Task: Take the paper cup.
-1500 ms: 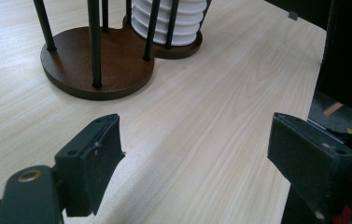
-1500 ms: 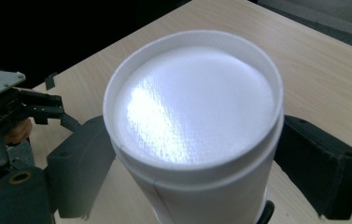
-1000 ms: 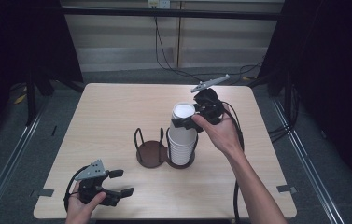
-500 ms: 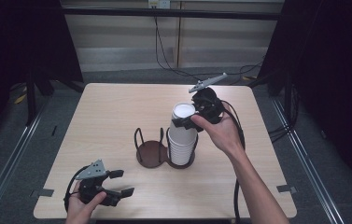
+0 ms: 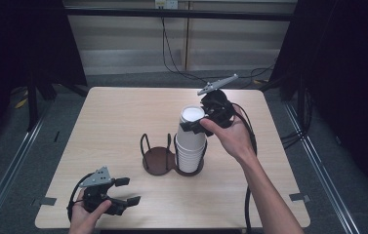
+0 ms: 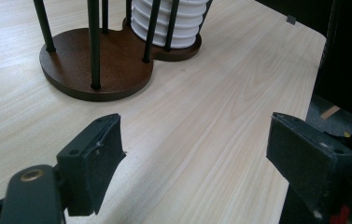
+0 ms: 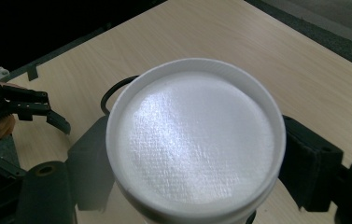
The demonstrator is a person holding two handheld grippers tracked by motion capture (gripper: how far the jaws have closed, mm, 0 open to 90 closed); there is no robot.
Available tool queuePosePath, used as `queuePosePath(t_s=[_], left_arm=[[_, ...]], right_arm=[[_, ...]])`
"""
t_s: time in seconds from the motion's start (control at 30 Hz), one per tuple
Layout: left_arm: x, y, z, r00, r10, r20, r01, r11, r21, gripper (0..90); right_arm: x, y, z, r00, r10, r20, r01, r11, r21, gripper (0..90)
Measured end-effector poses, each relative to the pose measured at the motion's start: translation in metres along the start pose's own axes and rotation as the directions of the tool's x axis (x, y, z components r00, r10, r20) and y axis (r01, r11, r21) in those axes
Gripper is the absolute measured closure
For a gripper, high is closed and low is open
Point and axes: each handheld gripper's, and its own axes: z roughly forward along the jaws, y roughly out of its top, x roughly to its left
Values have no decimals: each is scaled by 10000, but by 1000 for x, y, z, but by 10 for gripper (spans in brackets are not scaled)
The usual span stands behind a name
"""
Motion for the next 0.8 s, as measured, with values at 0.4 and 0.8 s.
queuePosePath(t_s=[0.4, 0.8], left_arm=[[0, 0, 1, 10000, 30, 79, -31, 10000, 65, 182], [0, 0, 2, 10000, 47, 79, -47, 9999, 95, 180]], right_arm=[[0, 7, -13, 9999, 62, -130, -68, 9989, -464, 231], [-4, 6, -23, 9992, 239, -319, -268, 9952, -940, 234]])
